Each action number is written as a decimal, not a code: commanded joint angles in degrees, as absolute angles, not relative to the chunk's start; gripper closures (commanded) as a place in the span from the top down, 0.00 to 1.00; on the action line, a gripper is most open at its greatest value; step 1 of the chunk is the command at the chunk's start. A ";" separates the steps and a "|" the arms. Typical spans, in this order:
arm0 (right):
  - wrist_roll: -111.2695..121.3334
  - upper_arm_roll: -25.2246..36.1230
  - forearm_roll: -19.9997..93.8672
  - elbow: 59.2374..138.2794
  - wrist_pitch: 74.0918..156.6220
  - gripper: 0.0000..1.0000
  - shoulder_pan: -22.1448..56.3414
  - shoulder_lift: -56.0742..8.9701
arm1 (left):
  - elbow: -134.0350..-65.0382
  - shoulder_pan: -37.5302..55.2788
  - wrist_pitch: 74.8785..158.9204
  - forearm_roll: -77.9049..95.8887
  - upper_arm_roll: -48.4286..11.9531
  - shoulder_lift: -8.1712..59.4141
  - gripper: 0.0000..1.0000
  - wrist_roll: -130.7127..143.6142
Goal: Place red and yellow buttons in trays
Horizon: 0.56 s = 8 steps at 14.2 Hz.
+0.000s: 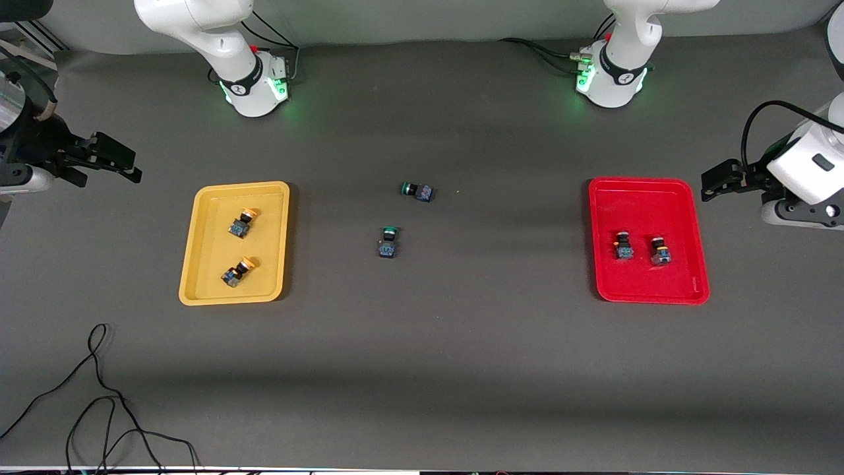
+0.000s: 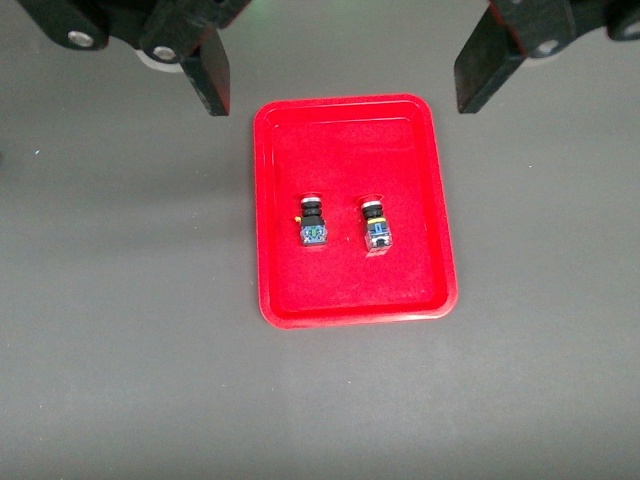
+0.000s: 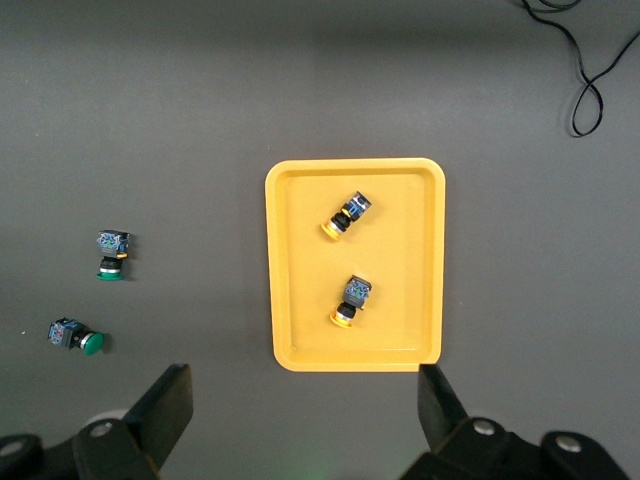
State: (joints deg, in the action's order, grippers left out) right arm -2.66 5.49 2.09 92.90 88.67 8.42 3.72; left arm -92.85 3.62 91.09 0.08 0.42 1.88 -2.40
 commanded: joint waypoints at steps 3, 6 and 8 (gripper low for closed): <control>-2.02 5.45 1.05 92.11 87.98 1.00 8.61 3.43 | -91.58 4.83 90.53 0.70 1.49 2.02 1.00 -1.23; -2.02 5.45 0.97 92.02 87.98 1.00 8.53 3.43 | -91.67 4.83 90.00 0.70 1.41 2.02 1.00 -1.14; -2.11 5.45 0.97 91.93 88.24 1.00 8.53 3.43 | -91.67 4.83 89.82 0.53 1.41 2.02 1.00 -1.23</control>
State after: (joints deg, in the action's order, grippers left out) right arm -2.66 5.49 2.09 92.85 88.68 8.42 3.58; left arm -92.50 3.69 90.75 0.11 0.43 1.88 -2.17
